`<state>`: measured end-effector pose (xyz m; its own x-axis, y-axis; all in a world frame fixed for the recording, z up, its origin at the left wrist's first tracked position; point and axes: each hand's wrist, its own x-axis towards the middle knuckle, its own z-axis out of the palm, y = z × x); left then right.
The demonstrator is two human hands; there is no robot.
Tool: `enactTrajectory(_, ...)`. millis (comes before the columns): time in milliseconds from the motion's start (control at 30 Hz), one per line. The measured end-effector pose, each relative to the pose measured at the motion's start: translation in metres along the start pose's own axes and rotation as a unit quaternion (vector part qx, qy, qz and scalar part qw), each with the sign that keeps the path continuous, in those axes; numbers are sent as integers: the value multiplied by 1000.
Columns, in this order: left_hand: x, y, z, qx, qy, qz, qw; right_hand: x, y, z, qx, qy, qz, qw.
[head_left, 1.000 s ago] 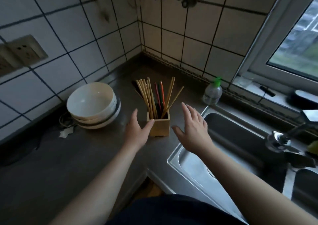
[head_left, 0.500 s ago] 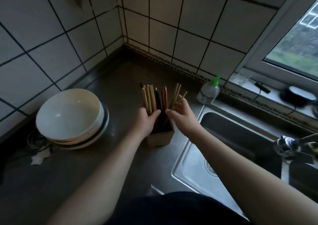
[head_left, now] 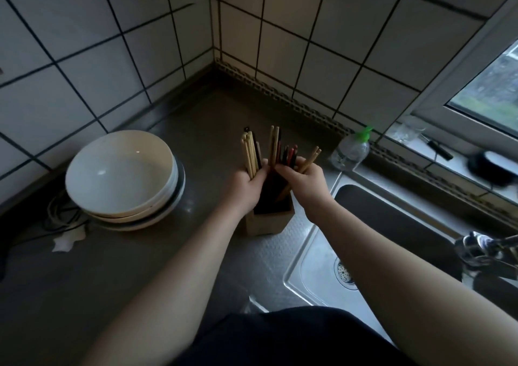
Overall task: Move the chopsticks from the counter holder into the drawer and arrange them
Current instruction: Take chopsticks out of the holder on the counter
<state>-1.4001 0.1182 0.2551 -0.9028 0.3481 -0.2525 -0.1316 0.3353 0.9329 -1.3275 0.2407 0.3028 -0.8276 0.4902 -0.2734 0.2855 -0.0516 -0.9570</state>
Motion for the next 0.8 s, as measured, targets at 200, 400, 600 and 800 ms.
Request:
enactTrajectory(200, -7, -4, 4, -4, 28, 5, 1000, -9, 7, 7, -30, 57, -10, 998)
enactTrajectory(400, -15, 4, 3, -54, 78, 31, 995, -15, 8, 13, -16, 126, -13, 992)
enactTrajectory(600, -18, 10, 5, -109, 60, 67, 990, -20, 2, 12, 51, 158, -24, 986)
enactTrajectory(800, -19, 16, 6, -111, 77, 57, 989, -25, -9, 8, 135, 187, -34, 972)
